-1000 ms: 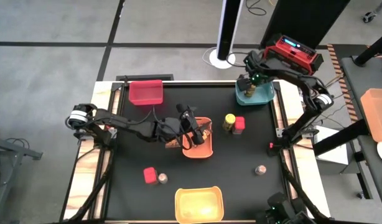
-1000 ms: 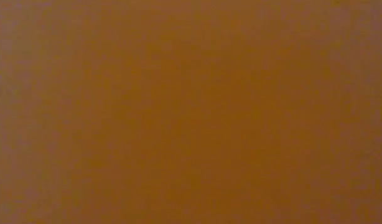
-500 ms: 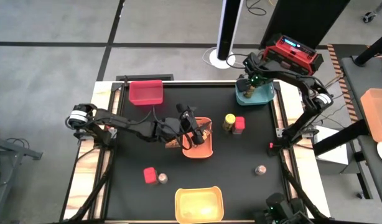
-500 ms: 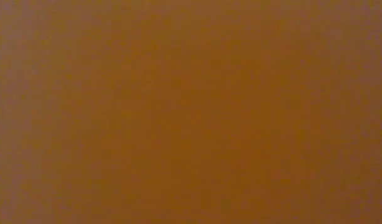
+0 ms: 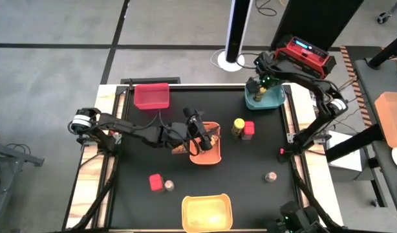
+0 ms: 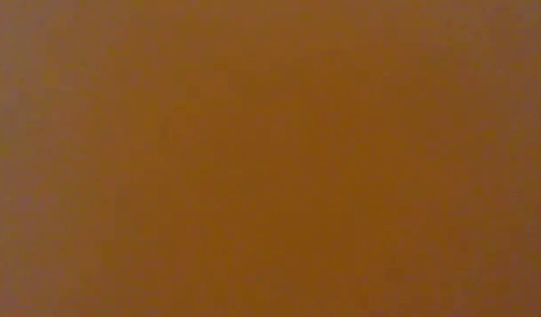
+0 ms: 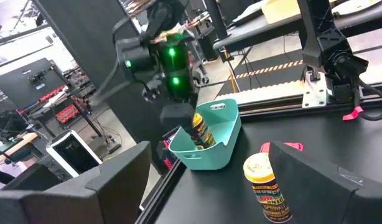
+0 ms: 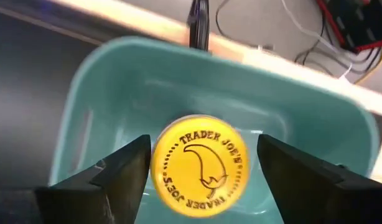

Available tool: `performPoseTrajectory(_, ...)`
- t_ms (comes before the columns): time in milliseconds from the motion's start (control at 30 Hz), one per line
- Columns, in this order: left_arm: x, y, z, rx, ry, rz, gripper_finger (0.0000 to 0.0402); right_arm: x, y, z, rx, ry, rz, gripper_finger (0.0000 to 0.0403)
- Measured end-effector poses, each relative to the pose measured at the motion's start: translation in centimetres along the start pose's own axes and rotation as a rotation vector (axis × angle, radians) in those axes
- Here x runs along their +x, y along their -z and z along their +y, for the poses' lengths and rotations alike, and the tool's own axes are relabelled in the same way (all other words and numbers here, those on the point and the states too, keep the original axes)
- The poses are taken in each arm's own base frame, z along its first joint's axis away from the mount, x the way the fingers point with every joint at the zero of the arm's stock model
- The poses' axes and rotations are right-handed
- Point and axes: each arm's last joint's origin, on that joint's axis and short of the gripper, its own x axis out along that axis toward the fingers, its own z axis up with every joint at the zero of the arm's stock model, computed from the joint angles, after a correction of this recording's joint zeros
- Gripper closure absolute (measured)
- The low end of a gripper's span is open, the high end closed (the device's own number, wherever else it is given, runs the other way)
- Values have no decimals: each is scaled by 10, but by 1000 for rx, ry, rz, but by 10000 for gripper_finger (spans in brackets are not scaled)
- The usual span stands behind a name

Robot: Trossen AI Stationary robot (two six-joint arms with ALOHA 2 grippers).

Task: Sort spices by type
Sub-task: Put the left yellow seasoning bottle into the blue bin, then put the bottom red seasoning can into the yellow bin

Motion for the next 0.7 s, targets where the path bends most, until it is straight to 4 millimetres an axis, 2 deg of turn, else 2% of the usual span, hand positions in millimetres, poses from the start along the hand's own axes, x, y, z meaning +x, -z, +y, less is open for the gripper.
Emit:
performPoseTrajectory(200, 0, 1, 0, 5, 2, 6, 93, -42, -7, -4, 15, -22, -109, 129)
performPoseTrajectory(333, -4, -2, -4, 5, 15, 1, 93, -80, 1, -4, 16, -51, -202, 138)
performPoseTrajectory(500, -17, -4, -15, 21, 52, 22, 93, -124, 37, 17, -67, -144, -325, 154)
performPoseTrajectory(700, -41, -5, -22, -15, 70, 125, 93, -154, 99, 57, -236, -259, -467, 173)
